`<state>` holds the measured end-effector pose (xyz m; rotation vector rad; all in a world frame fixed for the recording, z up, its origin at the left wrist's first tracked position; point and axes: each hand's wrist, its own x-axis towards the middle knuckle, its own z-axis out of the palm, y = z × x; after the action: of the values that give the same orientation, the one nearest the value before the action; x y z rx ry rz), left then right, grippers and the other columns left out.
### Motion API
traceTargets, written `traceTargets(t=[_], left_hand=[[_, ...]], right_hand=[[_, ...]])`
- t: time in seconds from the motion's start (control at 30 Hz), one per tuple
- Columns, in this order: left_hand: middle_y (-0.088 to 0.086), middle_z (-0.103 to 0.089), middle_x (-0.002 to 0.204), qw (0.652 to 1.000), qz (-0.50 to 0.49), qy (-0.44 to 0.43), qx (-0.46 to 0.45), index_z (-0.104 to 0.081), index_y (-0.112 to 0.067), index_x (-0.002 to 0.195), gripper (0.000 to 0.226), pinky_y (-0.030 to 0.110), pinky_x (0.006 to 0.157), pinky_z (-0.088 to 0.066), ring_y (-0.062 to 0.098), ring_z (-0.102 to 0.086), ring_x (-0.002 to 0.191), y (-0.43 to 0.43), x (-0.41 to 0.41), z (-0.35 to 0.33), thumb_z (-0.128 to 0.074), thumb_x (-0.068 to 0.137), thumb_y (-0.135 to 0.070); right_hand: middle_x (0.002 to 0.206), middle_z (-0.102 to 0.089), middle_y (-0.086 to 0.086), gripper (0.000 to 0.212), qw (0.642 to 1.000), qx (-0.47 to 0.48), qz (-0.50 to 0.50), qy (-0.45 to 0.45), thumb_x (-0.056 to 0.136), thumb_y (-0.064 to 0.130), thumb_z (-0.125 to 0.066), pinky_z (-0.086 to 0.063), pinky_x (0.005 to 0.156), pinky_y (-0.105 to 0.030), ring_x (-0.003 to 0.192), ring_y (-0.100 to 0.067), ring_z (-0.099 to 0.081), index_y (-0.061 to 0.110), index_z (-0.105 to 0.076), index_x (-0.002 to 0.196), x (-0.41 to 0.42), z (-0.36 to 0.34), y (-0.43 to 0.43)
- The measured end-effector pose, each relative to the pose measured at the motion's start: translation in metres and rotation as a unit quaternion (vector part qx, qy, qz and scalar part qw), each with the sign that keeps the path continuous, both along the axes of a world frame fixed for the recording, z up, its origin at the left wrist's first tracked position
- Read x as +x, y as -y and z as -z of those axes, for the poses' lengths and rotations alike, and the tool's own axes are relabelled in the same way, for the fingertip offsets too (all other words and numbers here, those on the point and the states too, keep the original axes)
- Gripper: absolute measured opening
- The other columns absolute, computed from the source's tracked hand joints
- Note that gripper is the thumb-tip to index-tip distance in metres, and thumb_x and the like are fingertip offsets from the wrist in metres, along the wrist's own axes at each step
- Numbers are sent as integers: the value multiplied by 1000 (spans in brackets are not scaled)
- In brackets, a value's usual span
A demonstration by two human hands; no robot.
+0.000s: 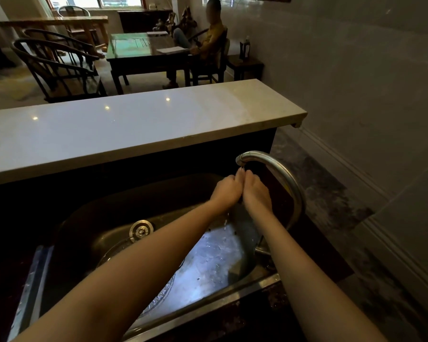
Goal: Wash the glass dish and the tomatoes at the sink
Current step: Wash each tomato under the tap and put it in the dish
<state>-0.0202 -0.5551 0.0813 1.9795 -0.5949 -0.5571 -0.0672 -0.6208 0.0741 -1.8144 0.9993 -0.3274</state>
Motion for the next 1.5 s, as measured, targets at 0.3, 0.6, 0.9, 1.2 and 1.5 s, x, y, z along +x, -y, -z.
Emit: traceTargets(t=[0.3,0.6,0.9,1.2,1.5], left_hand=[[0,-47,56,993,-26,109,19,-48,-16,63,45,28,52,-35,15,-43,49,2,6,-2,-32,99,-39],[-1,-49,63,984,-55,162,40,-52,-13,81,42,28,53,-34,14,-48,57,-4,17,5,-25,99,-40],[3,-55,65,946,3,-304,-109,-55,-13,86,48,17,42,-40,9,-52,44,-7,18,-5,-25,98,-49],[2,-59,85,941,72,-321,-76,-54,-11,118,29,18,55,-50,11,-50,72,-17,17,13,-45,97,-28],[7,-60,78,977,24,-209,28,-60,-10,93,47,21,57,-49,15,-58,64,-35,17,33,-47,89,-55]], right_hand=[[115,-61,-19,52,992,118,45,-15,97,41,-25,-43,88,-39,104,-33,-58,7,-55,122,14,-11,-2],[104,-63,-11,51,998,-57,-16,-15,97,47,-23,-43,71,-30,93,-27,-60,14,-60,109,7,-1,-10],[135,-35,2,50,973,-107,-172,109,92,31,-49,-41,96,-31,121,-12,-37,34,-31,139,-13,26,2],[124,-48,2,31,987,-102,-92,81,89,23,-56,-47,75,-25,100,-14,-53,29,-52,119,-25,25,-1],[129,-43,-5,45,980,-119,-160,-14,87,22,-60,-50,84,-34,111,-25,-53,20,-46,129,-26,24,-21]])
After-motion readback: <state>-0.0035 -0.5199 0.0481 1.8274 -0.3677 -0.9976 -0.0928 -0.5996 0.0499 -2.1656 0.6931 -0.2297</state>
